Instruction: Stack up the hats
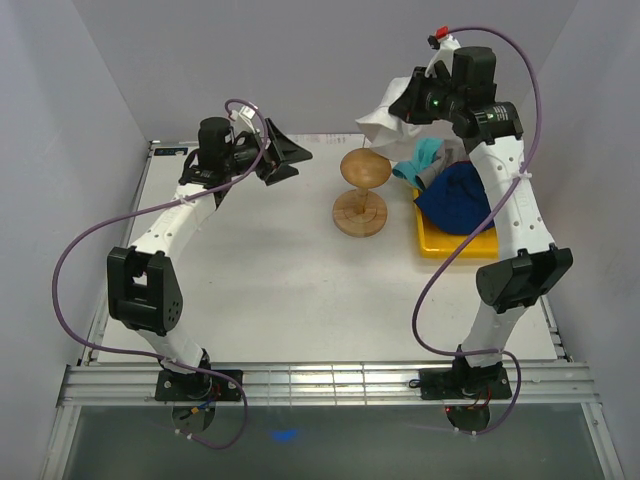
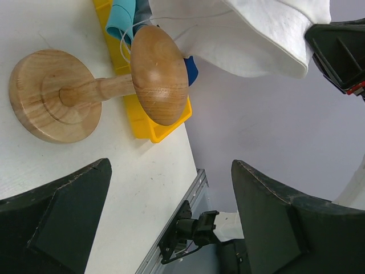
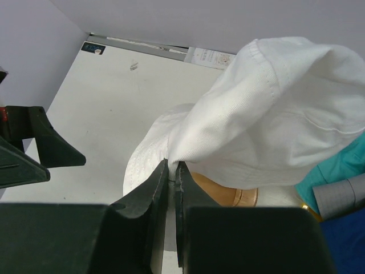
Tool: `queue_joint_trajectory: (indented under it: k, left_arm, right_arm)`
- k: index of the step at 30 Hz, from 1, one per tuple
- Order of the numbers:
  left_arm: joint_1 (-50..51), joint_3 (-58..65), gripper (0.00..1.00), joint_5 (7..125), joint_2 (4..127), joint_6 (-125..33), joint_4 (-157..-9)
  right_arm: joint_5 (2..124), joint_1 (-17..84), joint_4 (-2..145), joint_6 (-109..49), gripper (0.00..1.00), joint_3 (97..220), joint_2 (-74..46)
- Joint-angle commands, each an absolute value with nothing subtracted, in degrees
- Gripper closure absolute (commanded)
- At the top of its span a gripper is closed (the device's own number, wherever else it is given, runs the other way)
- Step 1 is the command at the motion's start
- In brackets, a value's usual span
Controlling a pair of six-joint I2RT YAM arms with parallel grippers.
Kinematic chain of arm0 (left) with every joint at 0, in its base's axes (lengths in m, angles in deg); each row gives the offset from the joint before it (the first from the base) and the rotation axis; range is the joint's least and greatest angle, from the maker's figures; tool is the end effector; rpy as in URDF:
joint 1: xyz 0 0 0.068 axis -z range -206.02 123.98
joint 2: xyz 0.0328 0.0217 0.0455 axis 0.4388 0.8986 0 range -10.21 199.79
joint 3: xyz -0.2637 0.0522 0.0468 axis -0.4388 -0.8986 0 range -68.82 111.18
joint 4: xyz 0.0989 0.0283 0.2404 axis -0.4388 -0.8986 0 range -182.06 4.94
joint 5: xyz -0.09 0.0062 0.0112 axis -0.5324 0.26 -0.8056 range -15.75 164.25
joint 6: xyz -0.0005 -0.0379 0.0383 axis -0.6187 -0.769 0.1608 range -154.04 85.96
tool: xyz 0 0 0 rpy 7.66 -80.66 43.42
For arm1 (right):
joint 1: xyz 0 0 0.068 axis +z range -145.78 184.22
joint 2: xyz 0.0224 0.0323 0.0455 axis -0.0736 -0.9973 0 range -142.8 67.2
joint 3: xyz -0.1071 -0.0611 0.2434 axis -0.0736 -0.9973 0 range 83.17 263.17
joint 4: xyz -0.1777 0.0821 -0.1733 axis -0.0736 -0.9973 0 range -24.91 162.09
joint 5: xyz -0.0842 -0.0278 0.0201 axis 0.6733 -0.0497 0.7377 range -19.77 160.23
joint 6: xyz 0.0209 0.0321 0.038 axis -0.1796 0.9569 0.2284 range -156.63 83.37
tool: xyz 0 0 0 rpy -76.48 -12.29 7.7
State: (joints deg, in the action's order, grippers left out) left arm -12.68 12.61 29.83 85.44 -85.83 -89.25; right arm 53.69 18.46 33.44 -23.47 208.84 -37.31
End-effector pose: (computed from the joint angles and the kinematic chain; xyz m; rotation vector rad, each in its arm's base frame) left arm 0.3762 -0.1149 0.3428 -0.1025 2.0847 -1.4661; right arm 0.3814 0.1072 0.4810 -0.2198 1.8942 0.5970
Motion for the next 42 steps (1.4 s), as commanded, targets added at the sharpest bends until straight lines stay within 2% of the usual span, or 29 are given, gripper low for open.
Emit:
queue_joint_trajectory:
  k: [1, 21, 29, 42]
  left_arm:
    - [-12.40, 12.04, 0.04, 29.60, 85.06, -85.89, -87.79]
    - [-11.70, 10.28, 0.04, 30.31, 85.23, -85.89, -87.08]
    - [-10.65, 10.02, 0.04, 30.92, 86.02, -86.16, -86.38]
    - [-9.06, 8.35, 0.05, 31.63, 88.13, -88.35, -82.51]
  right_arm:
    - [50.28, 18.55, 36.41, -24.68, 0.92, 209.12, -33.08]
    - [45.18, 21.01, 34.57, -27.93, 0.92, 198.40, -27.19]
    - [47.99, 23.90, 32.98, -30.13, 0.92, 194.36, -25.53]
    - [57.39, 28.74, 37.02, -31.01, 0.92, 178.19, -19.38]
